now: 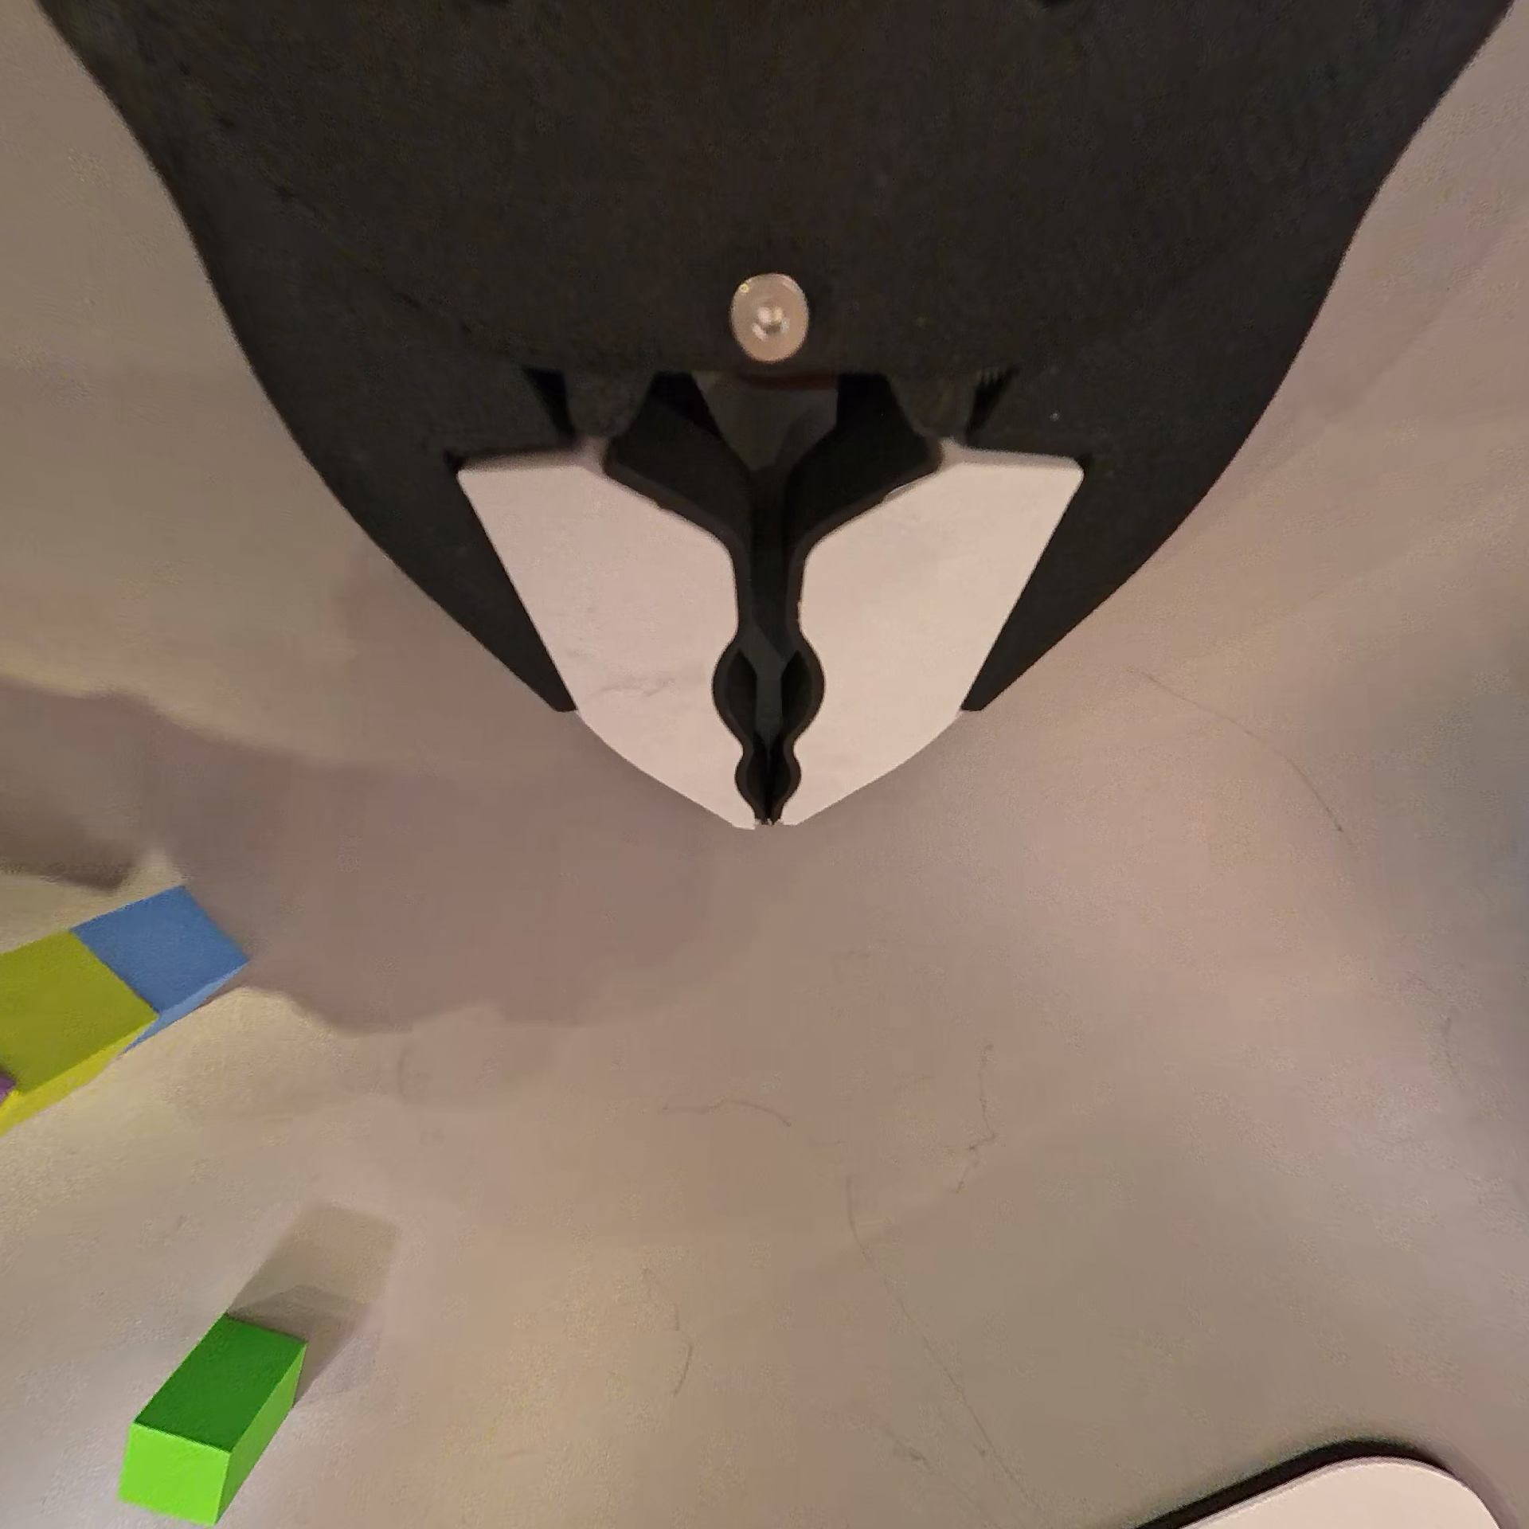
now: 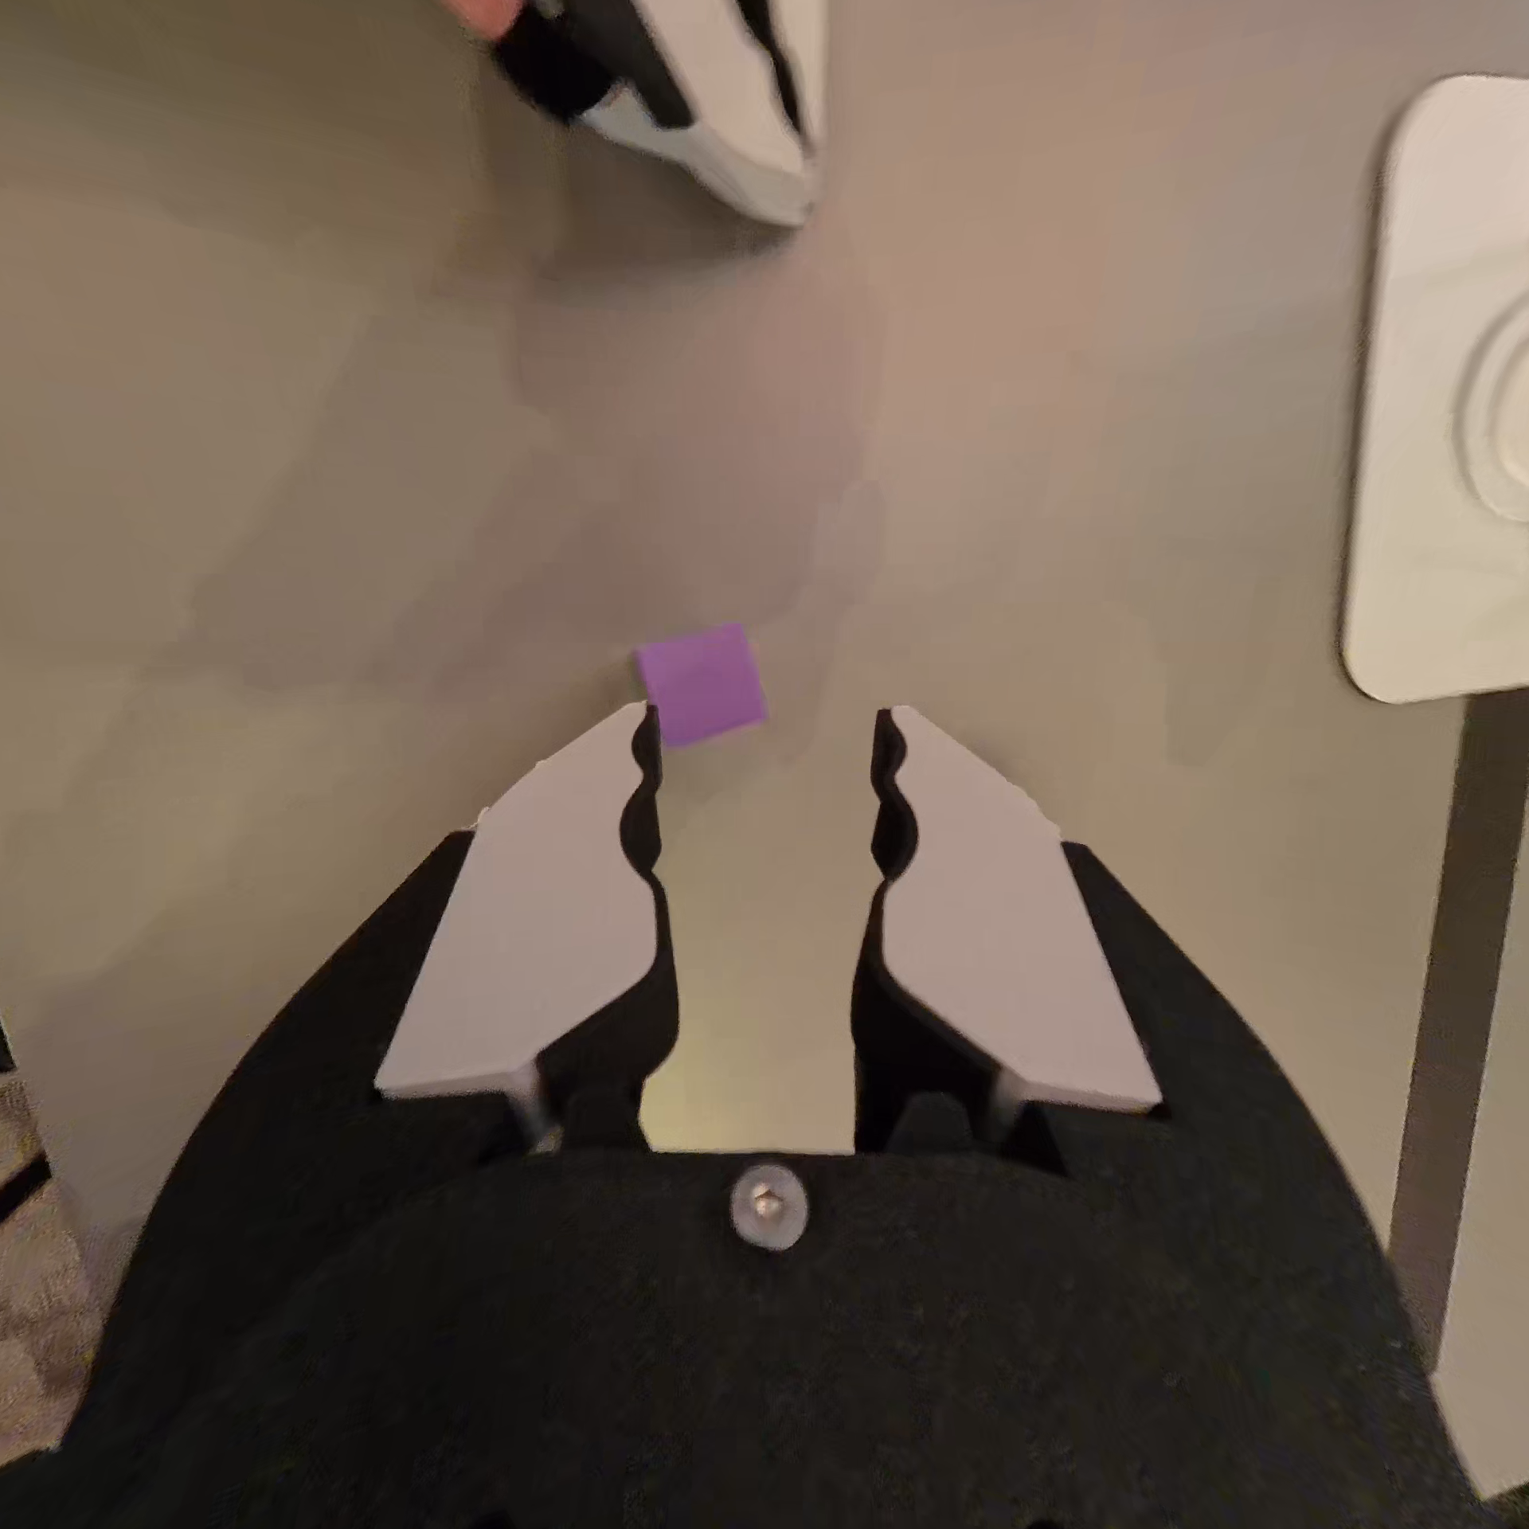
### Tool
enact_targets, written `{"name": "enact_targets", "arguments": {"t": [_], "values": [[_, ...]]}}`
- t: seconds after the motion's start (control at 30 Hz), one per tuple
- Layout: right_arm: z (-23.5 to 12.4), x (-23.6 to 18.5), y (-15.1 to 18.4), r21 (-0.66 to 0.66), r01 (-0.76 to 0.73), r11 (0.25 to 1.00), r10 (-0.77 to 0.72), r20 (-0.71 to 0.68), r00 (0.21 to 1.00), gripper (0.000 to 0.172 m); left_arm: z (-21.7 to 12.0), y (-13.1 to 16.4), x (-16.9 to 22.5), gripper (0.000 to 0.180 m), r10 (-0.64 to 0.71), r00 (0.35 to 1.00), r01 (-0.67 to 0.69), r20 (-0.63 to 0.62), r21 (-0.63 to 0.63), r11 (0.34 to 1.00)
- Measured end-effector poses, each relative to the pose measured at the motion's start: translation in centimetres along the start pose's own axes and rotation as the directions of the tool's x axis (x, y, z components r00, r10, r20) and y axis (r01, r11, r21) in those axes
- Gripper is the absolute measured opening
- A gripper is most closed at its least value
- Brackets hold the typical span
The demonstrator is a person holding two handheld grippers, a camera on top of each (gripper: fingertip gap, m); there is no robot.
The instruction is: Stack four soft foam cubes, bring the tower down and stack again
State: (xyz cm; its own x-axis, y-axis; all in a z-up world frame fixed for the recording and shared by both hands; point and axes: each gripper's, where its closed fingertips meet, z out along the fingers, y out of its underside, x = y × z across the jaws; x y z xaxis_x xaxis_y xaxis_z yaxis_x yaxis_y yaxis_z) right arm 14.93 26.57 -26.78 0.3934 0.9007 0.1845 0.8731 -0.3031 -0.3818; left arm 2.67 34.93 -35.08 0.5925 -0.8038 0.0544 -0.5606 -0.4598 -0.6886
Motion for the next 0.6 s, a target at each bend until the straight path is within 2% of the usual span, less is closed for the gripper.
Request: {"name": "enact_targets", "arguments": {"t": [0.13,0.23,0.3,0.43,0.5,0.6], "values": [[-1.9,4.3,2.3,0.071,-0.124,0.99,0.129,-0.077,0.989,0.044,0.0,0.0,0.0,0.0,0.0,1.0,0.0,-0.003,0.0,1.0],[-0.6,6.7,5.9,0.006,-0.177,0.984,0.176,-0.107,0.979,0.043,0.0,0.0,0.0,0.0,0.003,1.0,-0.003,-0.002,0.0,1.0],[0.7,6.9,7.1,-0.012,-0.127,0.992,0.125,-0.093,0.988,0.043,0.0,0.0,0.0,0.0,0.004,1.0,-0.004,-0.001,-0.001,1.0],[3.4,7.4,8.6,-0.071,-0.073,0.995,0.066,-0.103,0.993,0.043,0.0,0.0,0.0,0.0,0.004,1.0,-0.004,-0.002,-0.001,1.0],[4.2,7.9,9.1,-0.09,-0.109,0.99,0.098,-0.118,0.988,0.044,0.0,0.0,0.0,0.0,0.004,1.0,-0.004,-0.002,-0.001,1.0],[4.5,8.3,8.5,-0.031,-0.215,0.976,0.21,-0.114,0.971,0.044,0.0,0.0,0.0,0.0,0.005,1.0,-0.005,-0.003,-0.001,1.0]]}}
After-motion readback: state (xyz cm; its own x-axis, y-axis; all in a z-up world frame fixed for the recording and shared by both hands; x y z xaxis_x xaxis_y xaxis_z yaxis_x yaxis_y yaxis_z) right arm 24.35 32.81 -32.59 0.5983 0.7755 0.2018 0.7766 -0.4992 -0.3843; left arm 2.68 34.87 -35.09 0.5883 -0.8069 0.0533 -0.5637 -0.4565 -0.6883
